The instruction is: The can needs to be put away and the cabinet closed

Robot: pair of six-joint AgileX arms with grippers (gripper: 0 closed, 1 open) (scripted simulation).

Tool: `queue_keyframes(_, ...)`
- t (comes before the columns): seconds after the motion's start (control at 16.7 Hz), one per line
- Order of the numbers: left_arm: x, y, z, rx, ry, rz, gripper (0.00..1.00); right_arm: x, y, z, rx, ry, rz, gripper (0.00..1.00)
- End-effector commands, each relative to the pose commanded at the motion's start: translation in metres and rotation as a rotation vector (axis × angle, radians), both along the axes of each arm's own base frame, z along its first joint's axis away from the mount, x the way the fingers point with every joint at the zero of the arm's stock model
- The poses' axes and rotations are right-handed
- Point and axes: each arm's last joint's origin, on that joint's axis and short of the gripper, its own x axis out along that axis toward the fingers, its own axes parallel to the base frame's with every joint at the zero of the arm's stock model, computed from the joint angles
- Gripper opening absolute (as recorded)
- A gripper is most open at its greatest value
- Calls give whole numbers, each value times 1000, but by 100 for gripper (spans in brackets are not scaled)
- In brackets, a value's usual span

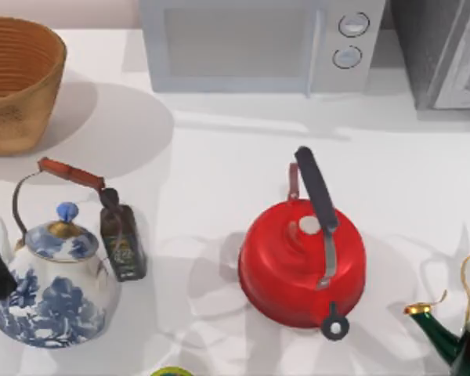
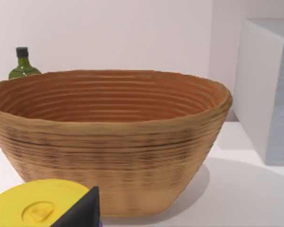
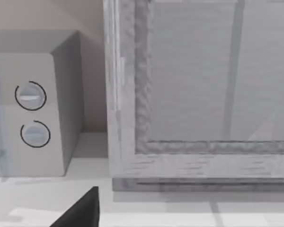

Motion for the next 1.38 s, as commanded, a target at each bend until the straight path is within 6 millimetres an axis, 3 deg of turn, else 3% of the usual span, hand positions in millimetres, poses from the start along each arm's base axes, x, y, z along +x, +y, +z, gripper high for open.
queue_keyframes(0.3,0,0,0,0,0,0,100,20,-22,40,-39,-83,-59,100)
queue_keyframes(0.6,0,0,0,0,0,0,100,63,-78,57,-97,-111,-90,100)
queue_keyframes(0.78,0,0,0,0,0,0,100,75,-119,49,-113,-97,-83,100)
queue_keyframes(1.02,0,0,0,0,0,0,100,69,-163,27,-93,-53,-43,100)
queue_keyframes(1.2,0,0,0,0,0,0,100,57,-185,4,-41,-5,-6,100)
queue_keyframes(1.38,0,0,0,0,0,0,100,47,-196,-10,-1,21,13,100)
